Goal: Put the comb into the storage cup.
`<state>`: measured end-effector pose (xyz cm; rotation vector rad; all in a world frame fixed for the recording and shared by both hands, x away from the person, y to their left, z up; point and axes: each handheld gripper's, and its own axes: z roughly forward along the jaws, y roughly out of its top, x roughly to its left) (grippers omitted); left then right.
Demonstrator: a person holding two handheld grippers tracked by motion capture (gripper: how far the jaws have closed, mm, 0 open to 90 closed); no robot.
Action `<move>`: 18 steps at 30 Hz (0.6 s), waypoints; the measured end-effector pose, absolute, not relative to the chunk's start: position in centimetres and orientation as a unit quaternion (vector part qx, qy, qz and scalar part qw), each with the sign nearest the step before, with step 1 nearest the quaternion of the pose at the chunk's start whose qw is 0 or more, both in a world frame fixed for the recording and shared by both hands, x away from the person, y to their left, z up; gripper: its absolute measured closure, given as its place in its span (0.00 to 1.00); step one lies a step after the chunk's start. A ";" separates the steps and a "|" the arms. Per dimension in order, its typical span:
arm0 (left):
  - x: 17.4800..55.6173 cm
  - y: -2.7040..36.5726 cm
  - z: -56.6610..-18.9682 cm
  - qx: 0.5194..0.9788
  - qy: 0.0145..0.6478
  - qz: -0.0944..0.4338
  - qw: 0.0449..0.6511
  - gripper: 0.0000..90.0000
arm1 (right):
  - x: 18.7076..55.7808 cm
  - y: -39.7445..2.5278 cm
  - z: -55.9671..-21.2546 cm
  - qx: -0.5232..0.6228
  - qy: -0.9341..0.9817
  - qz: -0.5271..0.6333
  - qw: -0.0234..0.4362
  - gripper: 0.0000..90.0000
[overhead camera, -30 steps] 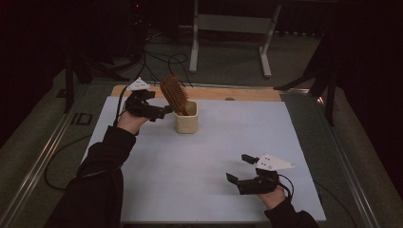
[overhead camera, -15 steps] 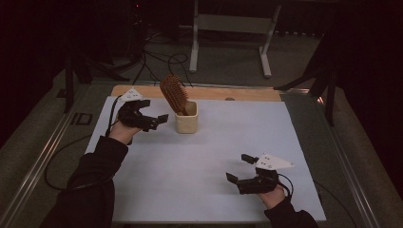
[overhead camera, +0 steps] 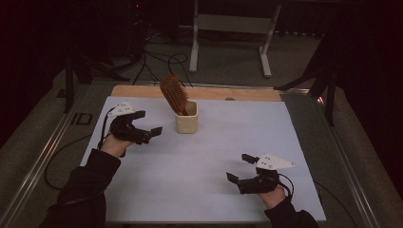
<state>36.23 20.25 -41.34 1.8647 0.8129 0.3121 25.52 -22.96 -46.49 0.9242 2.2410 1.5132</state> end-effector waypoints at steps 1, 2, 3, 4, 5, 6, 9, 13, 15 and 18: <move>36.0 20.3 -41.4 0.778 0.336 0.128 0.516 0.00 | 25.5 -23.0 -46.5 0.320 0.776 0.524 0.142 0.10; 35.7 20.4 -41.5 0.776 0.335 0.126 0.519 0.00 | 25.5 -23.0 -46.5 0.319 0.777 0.524 0.142 0.10; 35.4 20.4 -41.6 0.777 0.333 0.125 0.520 0.00 | 25.5 -23.0 -46.5 0.319 0.777 0.523 0.142 0.10; 35.2 20.5 -41.7 0.778 0.332 0.123 0.519 0.00 | 25.5 -23.0 -46.6 0.319 0.777 0.524 0.142 0.10; 34.9 20.6 -41.8 0.778 0.329 0.123 0.520 0.00 | 25.5 -23.0 -46.6 0.319 0.777 0.523 0.141 0.10; 34.7 20.6 -41.9 0.779 0.329 0.121 0.520 0.00 | 25.5 -23.0 -46.6 0.319 0.777 0.523 0.142 0.10; 34.0 20.9 -42.2 0.780 0.325 0.119 0.522 0.00 | 25.5 -23.0 -46.5 0.318 0.776 0.525 0.142 0.10; 33.2 21.3 -42.7 0.781 0.322 0.116 0.523 0.00 | 25.5 -23.1 -46.5 0.316 0.777 0.525 0.144 0.10; 32.8 21.6 -42.9 0.780 0.321 0.114 0.525 0.00 | 25.4 -23.2 -46.6 0.318 0.777 0.523 0.144 0.10; 32.2 21.9 -43.3 0.782 0.320 0.113 0.524 0.00 | 25.4 -23.5 -46.6 0.320 0.775 0.526 0.144 0.10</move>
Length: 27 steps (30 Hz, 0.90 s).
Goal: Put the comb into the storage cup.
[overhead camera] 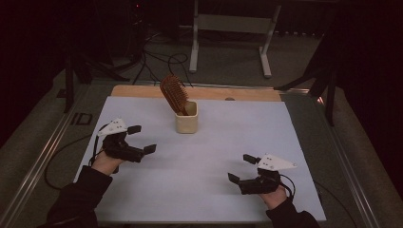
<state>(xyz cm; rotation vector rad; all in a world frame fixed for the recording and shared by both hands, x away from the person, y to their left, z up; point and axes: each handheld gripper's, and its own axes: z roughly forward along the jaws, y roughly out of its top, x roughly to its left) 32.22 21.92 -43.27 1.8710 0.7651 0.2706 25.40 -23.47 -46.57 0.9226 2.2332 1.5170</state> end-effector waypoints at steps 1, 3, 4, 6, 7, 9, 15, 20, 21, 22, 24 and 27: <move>32.0 22.0 -43.4 0.782 0.320 0.111 0.523 0.00 | 25.4 -23.5 -46.6 0.322 0.774 0.526 0.144 0.10; 31.6 22.3 -43.7 0.781 0.319 0.111 0.525 0.00 | 25.4 -23.7 -46.6 0.321 0.775 0.525 0.146 0.10; 31.4 22.4 -43.9 0.781 0.320 0.110 0.525 0.00 | 25.4 -23.7 -46.6 0.322 0.774 0.526 0.145 0.10; 31.2 22.5 -44.1 0.781 0.320 0.109 0.525 0.00 | 25.3 -23.8 -46.7 0.323 0.774 0.525 0.144 0.10; 30.8 22.8 -44.6 0.781 0.321 0.107 0.526 0.00 | 25.3 -23.9 -46.7 0.323 0.775 0.524 0.144 0.10; 30.6 22.9 -44.9 0.781 0.321 0.105 0.526 0.00 | 25.3 -23.9 -46.8 0.323 0.775 0.524 0.143 0.10; 29.2 23.6 -46.5 0.786 0.318 0.098 0.521 0.00 | 25.4 -24.7 -47.1 0.319 0.772 0.533 0.133 0.10; 28.3 24.1 -47.6 0.787 0.319 0.093 0.520 0.00 | 25.5 -25.2 -47.6 0.318 0.774 0.530 0.135 0.10; 28.2 24.1 -47.8 0.787 0.320 0.092 0.519 0.00 | 25.5 -25.3 -47.8 0.318 0.774 0.531 0.131 0.10; 28.0 24.2 -48.1 0.788 0.321 0.091 0.517 0.00 | 25.5 -25.4 -47.9 0.315 0.777 0.530 0.130 0.10; 27.8 24.5 -48.5 0.788 0.321 0.093 0.516 0.00 | 25.6 -25.5 -48.2 0.315 0.779 0.525 0.134 0.10; 27.4 24.8 -49.0 0.788 0.325 0.093 0.515 0.00 | 25.6 -25.7 -48.5 0.313 0.779 0.525 0.137 0.10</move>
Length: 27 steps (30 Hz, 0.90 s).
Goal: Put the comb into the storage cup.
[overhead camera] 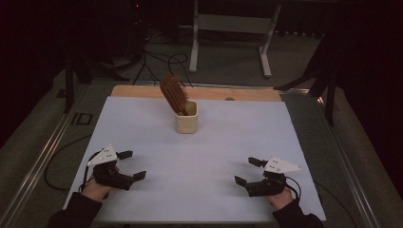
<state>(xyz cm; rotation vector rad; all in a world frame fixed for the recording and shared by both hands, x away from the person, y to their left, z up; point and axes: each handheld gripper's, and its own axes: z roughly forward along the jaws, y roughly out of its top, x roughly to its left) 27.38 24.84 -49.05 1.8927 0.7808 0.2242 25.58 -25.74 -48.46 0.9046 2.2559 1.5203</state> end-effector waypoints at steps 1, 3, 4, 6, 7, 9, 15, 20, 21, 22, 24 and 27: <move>27.2 24.9 -49.2 0.789 0.326 0.095 0.511 0.00 | 25.6 -25.8 -48.5 0.313 0.778 0.528 0.136 0.10; 26.9 25.1 -49.4 0.794 0.324 0.098 0.505 0.00 | 25.5 -25.9 -48.6 0.316 0.777 0.527 0.137 0.10; 26.8 25.2 -49.6 0.795 0.326 0.101 0.502 0.00 | 25.5 -26.0 -48.6 0.315 0.777 0.527 0.138 0.10; 26.4 25.5 -49.8 0.796 0.329 0.102 0.498 0.00 | 25.5 -26.2 -48.7 0.316 0.776 0.527 0.137 0.10; 26.3 25.7 -49.9 0.796 0.331 0.102 0.496 0.00 | 25.4 -26.2 -48.8 0.318 0.777 0.526 0.137 0.10; 26.0 26.1 -50.0 0.800 0.334 0.109 0.488 0.00 | 25.4 -26.4 -48.9 0.320 0.775 0.527 0.137 0.10; 25.3 27.3 -50.2 0.799 0.344 0.118 0.479 0.00 | 25.2 -27.0 -49.5 0.326 0.779 0.515 0.145 0.10; 25.0 27.8 -50.4 0.803 0.348 0.129 0.465 0.00 | 25.3 -27.6 -50.1 0.335 0.781 0.503 0.155 0.10; 24.9 27.9 -50.5 0.803 0.351 0.129 0.464 0.00 | 25.3 -27.7 -50.2 0.339 0.779 0.505 0.155 0.10; 24.9 28.0 -50.6 0.801 0.354 0.127 0.465 0.00 | 25.3 -27.9 -50.2 0.339 0.778 0.506 0.156 0.10; 24.8 28.1 -50.6 0.803 0.352 0.126 0.464 0.00 | 25.3 -28.0 -50.2 0.339 0.778 0.505 0.159 0.10; 24.7 28.2 -50.6 0.801 0.354 0.127 0.465 0.00 | 25.5 -28.2 -50.5 0.341 0.781 0.496 0.169 0.10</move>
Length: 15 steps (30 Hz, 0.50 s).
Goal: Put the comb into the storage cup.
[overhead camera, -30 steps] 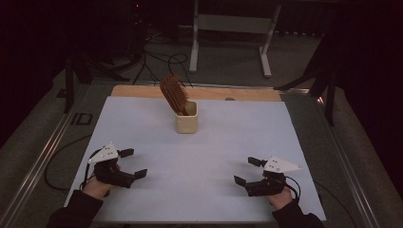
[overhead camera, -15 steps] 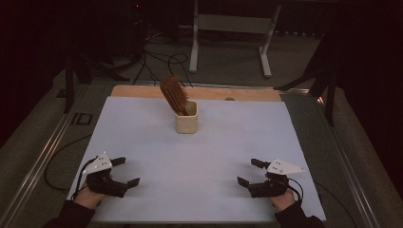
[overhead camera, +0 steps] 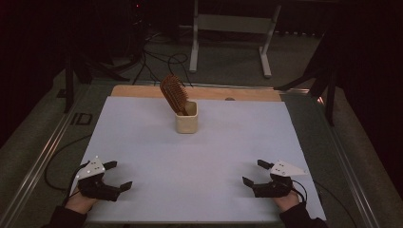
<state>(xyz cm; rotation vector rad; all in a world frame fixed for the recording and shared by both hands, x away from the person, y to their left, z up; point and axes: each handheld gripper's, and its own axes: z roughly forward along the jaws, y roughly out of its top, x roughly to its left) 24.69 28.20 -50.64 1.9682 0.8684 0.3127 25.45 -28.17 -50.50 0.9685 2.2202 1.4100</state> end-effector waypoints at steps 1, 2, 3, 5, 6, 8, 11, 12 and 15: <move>24.7 28.2 -50.6 0.800 0.354 0.127 0.467 0.00 | 25.5 -28.2 -50.6 0.344 0.779 0.496 0.167 0.10; 24.7 28.2 -50.6 0.800 0.354 0.128 0.467 0.00 | 25.6 -28.2 -50.6 0.344 0.780 0.495 0.168 0.10; 24.7 28.1 -50.7 0.800 0.354 0.125 0.469 0.00 | 25.5 -28.2 -50.6 0.344 0.779 0.496 0.169 0.10; 24.7 28.0 -50.7 0.801 0.352 0.126 0.468 0.00 | 25.5 -28.1 -50.5 0.343 0.778 0.499 0.169 0.10; 24.7 27.9 -50.7 0.801 0.351 0.125 0.468 0.00 | 25.5 -28.1 -50.5 0.341 0.778 0.500 0.171 0.10; 24.7 27.9 -50.8 0.800 0.352 0.123 0.470 0.00 | 25.5 -28.1 -50.5 0.342 0.777 0.500 0.173 0.10; 24.7 27.8 -50.7 0.800 0.350 0.122 0.472 0.00 | 25.5 -28.1 -50.5 0.345 0.776 0.500 0.169 0.10; 24.7 27.8 -50.7 0.800 0.349 0.124 0.471 0.00 | 25.5 -28.1 -50.6 0.344 0.777 0.499 0.168 0.10; 24.7 27.8 -50.7 0.800 0.348 0.124 0.472 0.00 | 25.6 -28.0 -50.6 0.345 0.778 0.498 0.166 0.10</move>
